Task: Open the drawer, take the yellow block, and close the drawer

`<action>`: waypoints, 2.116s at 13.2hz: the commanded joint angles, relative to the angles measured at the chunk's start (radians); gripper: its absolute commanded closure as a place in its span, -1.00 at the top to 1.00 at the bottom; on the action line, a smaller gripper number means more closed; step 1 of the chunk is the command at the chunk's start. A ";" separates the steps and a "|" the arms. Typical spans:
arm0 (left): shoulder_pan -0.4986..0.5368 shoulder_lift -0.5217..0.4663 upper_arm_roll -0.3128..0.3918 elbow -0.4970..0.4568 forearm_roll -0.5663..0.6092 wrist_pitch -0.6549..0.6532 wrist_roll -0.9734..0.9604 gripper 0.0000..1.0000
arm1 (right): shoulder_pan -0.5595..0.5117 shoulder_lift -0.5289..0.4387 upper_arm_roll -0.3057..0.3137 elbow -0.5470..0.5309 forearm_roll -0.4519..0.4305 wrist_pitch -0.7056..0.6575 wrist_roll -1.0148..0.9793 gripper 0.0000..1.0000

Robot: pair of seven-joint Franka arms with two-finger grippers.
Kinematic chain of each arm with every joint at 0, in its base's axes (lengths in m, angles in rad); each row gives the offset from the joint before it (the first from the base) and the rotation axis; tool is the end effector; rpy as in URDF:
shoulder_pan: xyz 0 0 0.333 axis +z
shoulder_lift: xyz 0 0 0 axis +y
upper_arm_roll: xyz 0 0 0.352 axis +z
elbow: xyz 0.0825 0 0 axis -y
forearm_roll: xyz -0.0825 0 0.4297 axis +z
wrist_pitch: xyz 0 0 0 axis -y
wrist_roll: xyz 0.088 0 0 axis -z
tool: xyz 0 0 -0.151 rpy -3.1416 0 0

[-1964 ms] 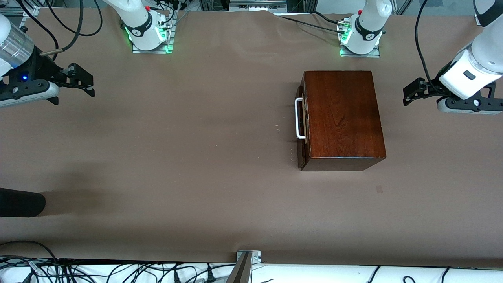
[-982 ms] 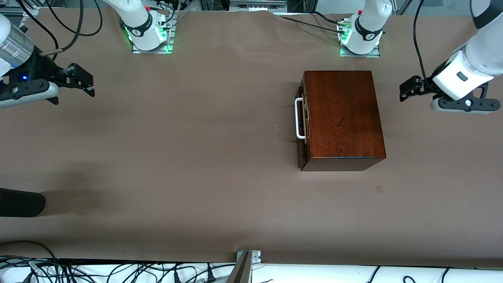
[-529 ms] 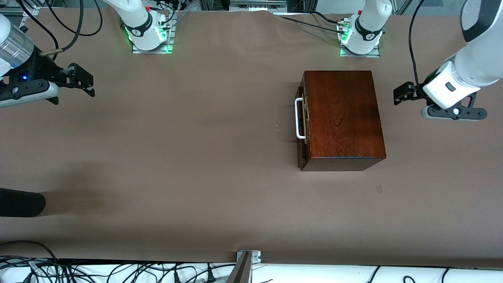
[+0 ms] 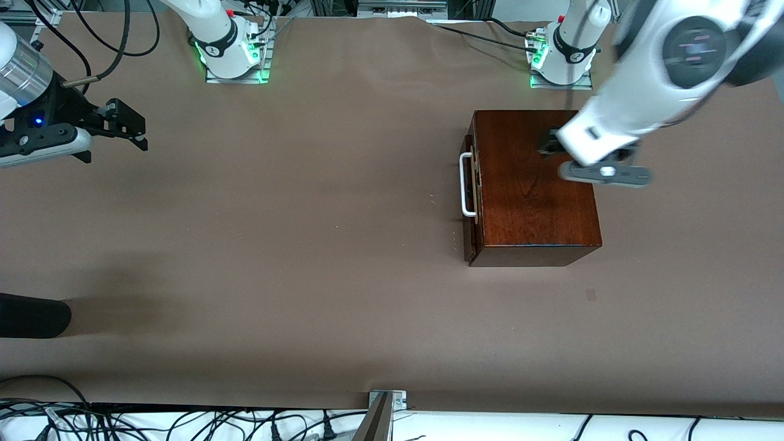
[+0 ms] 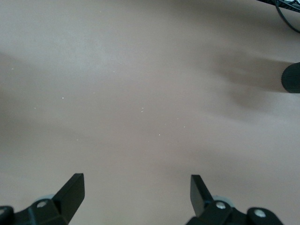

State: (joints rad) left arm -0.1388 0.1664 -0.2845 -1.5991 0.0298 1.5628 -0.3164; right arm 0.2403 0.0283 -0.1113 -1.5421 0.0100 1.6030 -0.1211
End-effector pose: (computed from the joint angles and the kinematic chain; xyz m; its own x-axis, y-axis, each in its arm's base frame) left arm 0.5822 -0.2461 0.5025 0.9762 -0.1040 -0.1904 -0.1143 -0.9925 -0.0442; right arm 0.6095 0.0815 0.6173 0.9684 0.2473 0.0334 0.2475 -0.9689 -0.0028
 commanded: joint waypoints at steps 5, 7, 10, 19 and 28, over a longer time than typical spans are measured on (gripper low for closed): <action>-0.214 0.203 -0.021 0.031 0.129 0.173 -0.305 1.00 | -0.006 0.004 0.007 0.020 -0.004 -0.018 0.008 1.00; -0.248 0.241 -0.022 0.025 0.159 0.198 -0.389 1.00 | -0.006 0.004 0.005 0.019 0.001 -0.017 0.011 1.00; -0.300 0.268 -0.022 -0.002 0.191 0.204 -0.485 1.00 | -0.006 0.004 0.007 0.019 0.001 -0.017 0.011 1.00; -0.337 0.309 -0.024 -0.074 0.291 0.267 -0.555 1.00 | -0.006 0.004 0.007 0.019 0.001 -0.017 0.011 1.00; -0.364 0.358 -0.024 -0.076 0.305 0.295 -0.593 1.00 | -0.006 0.004 0.005 0.020 0.001 -0.017 0.011 1.00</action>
State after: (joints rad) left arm -0.4896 0.5138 -0.3088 -1.6721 0.2937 1.8425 -0.8775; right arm 0.2403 0.0283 -0.1107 -1.5420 0.0101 1.6030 -0.1208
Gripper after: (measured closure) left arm 0.000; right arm 0.000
